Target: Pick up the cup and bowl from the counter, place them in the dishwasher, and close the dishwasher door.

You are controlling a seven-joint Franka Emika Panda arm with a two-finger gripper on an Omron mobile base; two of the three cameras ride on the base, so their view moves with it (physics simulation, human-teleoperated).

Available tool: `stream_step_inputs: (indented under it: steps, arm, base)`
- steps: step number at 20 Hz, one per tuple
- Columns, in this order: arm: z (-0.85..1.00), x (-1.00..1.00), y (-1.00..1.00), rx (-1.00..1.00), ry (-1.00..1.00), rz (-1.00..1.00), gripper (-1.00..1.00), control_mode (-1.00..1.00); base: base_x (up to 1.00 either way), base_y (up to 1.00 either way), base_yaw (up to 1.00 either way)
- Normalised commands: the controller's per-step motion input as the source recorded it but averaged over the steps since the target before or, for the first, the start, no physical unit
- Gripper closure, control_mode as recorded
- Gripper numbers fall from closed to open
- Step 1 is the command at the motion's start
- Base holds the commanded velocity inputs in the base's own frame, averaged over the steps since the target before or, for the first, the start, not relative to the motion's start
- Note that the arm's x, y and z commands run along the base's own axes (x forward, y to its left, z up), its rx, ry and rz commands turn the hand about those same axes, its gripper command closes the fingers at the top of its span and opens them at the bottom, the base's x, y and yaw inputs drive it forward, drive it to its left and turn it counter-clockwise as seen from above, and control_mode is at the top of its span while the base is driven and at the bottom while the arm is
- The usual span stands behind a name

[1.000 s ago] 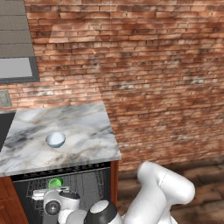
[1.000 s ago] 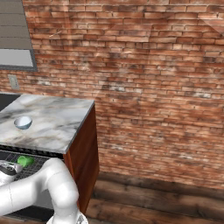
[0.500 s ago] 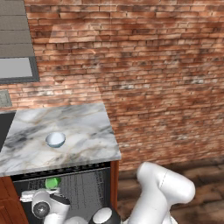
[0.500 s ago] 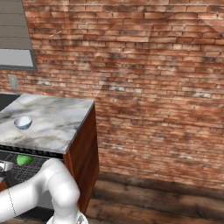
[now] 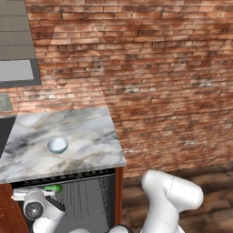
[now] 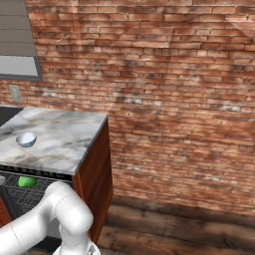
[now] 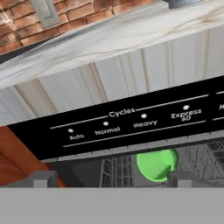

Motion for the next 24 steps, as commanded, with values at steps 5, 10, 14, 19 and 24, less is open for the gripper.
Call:
stream_step_inputs:
  steps: [5,10,14,19,24]
  arm:
    - [0.49,-0.04,0.0,0.07,0.0,-0.06,-1.0,-1.0]
    - [0.34,-0.03,0.0,0.11,0.0,-0.07,-1.0,-1.0]
    - [0.38,-0.01,-0.05,0.11,0.0,-0.08,-1.0,-1.0]
    - [0.36,-0.01,-0.13,0.11,0.0,-0.07,-1.0,-1.0]
    - [0.46,-0.01,-0.17,0.13,0.0,-0.07,-1.0,-1.0]
  base:
    - [0.0,0.0,0.0]
    - [0.0,0.0,0.0]
    - [0.0,0.0,0.0]
    - [0.0,0.0,0.0]
    - [0.0,0.0,0.0]
